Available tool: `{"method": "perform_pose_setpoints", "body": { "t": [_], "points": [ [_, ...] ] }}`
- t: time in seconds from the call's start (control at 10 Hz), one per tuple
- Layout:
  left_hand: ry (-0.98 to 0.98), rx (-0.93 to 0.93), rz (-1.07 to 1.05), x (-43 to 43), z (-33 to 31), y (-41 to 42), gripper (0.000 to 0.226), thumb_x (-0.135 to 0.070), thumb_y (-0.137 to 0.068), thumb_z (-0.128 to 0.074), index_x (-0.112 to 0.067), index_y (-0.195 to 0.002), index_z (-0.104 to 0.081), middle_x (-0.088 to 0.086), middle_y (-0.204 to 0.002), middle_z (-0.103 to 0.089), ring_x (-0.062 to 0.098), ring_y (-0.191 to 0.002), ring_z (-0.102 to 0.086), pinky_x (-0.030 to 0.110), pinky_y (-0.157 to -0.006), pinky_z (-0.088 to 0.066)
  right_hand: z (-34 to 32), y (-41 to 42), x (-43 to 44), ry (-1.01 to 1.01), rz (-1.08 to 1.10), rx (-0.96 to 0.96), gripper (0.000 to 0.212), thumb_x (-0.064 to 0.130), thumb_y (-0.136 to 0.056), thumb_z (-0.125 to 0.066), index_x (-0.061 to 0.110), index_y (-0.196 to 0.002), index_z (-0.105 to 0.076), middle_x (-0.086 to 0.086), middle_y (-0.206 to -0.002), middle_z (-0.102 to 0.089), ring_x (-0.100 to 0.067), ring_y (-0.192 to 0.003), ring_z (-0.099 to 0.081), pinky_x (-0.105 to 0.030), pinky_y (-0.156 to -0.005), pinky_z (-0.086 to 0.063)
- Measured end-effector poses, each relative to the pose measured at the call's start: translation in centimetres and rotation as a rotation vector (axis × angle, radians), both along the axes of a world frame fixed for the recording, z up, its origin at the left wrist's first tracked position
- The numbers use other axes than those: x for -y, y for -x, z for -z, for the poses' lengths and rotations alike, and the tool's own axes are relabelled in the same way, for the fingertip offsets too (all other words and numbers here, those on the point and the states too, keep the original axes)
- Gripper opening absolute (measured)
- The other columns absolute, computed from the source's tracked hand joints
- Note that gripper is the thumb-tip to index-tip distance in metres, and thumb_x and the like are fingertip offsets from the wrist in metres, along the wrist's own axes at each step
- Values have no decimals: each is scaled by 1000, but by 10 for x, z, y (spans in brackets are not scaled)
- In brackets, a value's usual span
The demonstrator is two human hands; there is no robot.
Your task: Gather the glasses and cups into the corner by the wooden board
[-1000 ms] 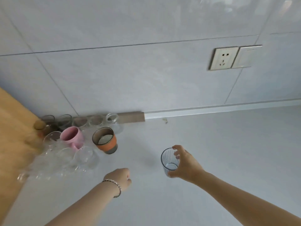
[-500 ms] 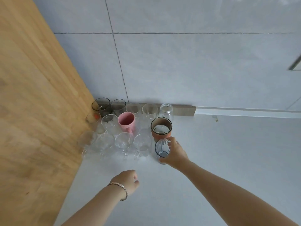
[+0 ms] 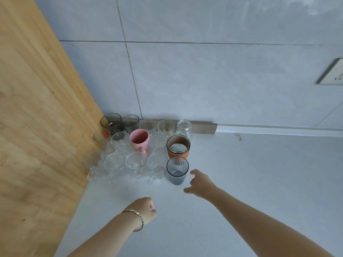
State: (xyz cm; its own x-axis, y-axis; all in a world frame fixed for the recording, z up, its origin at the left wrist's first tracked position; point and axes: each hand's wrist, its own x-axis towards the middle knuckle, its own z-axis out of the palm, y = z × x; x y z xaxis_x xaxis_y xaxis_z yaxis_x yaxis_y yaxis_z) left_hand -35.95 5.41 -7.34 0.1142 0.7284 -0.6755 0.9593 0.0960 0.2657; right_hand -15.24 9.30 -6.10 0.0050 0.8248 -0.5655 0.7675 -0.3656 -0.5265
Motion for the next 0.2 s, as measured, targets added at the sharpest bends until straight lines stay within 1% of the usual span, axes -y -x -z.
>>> {"method": "perform_pose_setpoints", "body": {
  "t": [0.1, 0.2],
  "points": [
    [71, -26, 66, -9, -9, -28, 36, -18, -86, -44, -27, -55, -29, -7, -58, -26, 8, -50, -27, 21, -50, -20, -12, -38, 16, 109, -99, 60, 50, 28, -82, -66, 14, -127, -51, -5, -125, -58, -19, -98, -59, -28, -86, -48],
    [78, -24, 86, -12, -37, -70, 20, -23, -84, -42, -17, -65, -43, -2, -55, -38, 15, -53, -39, 26, -58, -33, -40, -84, 42, 165, -171, 168, 47, 27, -84, -59, 16, -129, -51, -4, -102, -61, -17, -87, -57, -22, -69, -44]
  ]
}}
